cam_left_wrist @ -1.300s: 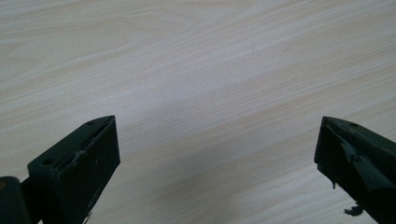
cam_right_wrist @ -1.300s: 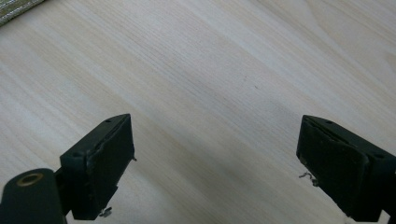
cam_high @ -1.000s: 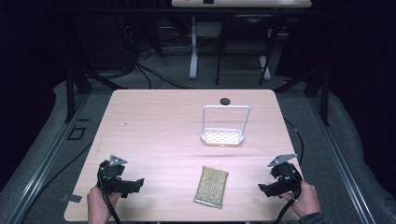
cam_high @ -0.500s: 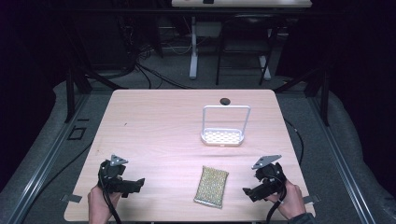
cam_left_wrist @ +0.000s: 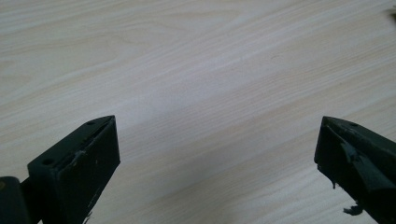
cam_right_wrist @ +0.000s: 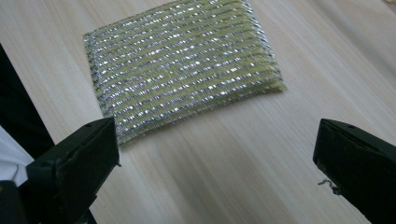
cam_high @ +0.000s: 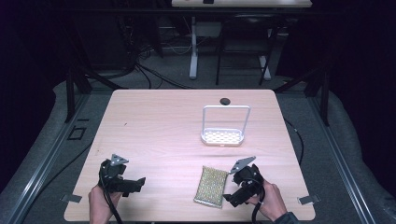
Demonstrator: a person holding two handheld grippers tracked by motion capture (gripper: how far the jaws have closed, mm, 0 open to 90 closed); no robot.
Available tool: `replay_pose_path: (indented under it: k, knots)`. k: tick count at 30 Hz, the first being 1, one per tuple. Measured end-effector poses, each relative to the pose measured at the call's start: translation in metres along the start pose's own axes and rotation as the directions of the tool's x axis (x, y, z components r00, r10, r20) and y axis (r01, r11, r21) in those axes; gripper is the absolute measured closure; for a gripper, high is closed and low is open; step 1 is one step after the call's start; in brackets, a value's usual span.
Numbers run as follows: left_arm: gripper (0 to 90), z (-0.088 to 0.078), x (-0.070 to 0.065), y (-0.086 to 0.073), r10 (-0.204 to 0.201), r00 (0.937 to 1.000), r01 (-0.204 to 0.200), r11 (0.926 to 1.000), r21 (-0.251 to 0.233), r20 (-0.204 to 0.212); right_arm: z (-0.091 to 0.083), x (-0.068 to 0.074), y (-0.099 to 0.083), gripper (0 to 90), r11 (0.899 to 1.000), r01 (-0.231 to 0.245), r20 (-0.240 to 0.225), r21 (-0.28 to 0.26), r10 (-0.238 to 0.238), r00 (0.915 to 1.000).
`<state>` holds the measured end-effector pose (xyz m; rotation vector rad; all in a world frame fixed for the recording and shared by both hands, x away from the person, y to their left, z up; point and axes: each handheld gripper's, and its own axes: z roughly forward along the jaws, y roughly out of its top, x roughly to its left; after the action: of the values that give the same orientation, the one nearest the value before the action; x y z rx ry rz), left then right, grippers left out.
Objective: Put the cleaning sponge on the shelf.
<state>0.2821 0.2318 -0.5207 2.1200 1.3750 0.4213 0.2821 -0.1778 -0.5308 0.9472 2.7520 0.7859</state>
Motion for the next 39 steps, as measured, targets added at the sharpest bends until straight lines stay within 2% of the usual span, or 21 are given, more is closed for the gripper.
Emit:
replay_pose_path:
  k: [4,6,12,18,22,23,27,29,31,39]
  knots:
    - [0.2,0.0,0.0,0.0,0.0,1.0,0.0,1.0,-0.001,0.0,0.009,0.007,0.009,0.0,1.0,0.027,-0.033,0.004,-0.026,0.9991]
    - [0.1,0.0,0.0,0.0,0.0,1.0,0.0,1.0,0.0,0.0,0.015,0.011,0.015,0.0,0.999,0.045,-0.038,0.01,-0.045,0.9983]
    - [0.2,0.0,0.001,0.0,0.002,1.0,-0.002,1.0,0.002,0.005,0.02,0.014,0.022,0.0,0.998,0.059,-0.05,-0.007,-0.059,0.997]
    - [0.2,0.0,0.0,0.0,0.004,1.0,-0.004,1.0,0.005,0.003,0.031,0.023,0.029,0.0,0.995,0.094,-0.051,0.018,-0.093,0.9943]
    - [0.3,0.0,0.0,0.0,0.005,1.0,-0.005,1.0,0.008,0.003,0.039,0.026,0.031,10.7,0.993,0.1,-0.053,0.066,-0.096,0.9939]
    - [0.2,0.0,0.0,0.0,0.001,1.0,-0.001,1.0,0.007,0.005,0.041,0.027,0.031,13.1,0.991,0.104,-0.042,0.083,-0.1,0.9941]
    - [0.3,-0.001,0.0,0.0,0.005,1.0,-0.005,1.0,0.007,0.005,0.044,0.03,0.029,13.9,0.985,0.144,-0.012,0.096,-0.143,0.9896]
    - [0.2,-0.001,0.0,0.0,0.008,1.0,-0.008,0.9999,0.008,0.005,0.045,0.033,0.028,13.6,0.978,0.175,0.004,0.113,-0.177,0.9842]
    - [0.3,-0.001,0.0,0.0,0.009,0.9999,-0.009,0.9999,0.01,0.005,0.046,0.035,0.028,13.8,0.975,0.184,0.017,0.125,-0.188,0.9821]
    - [0.5,0.001,-0.002,0.0,0.007,1.0,-0.007,0.9998,0.018,0.001,0.046,0.036,0.029,19.0,0.973,0.182,0.016,0.141,-0.186,0.9824]
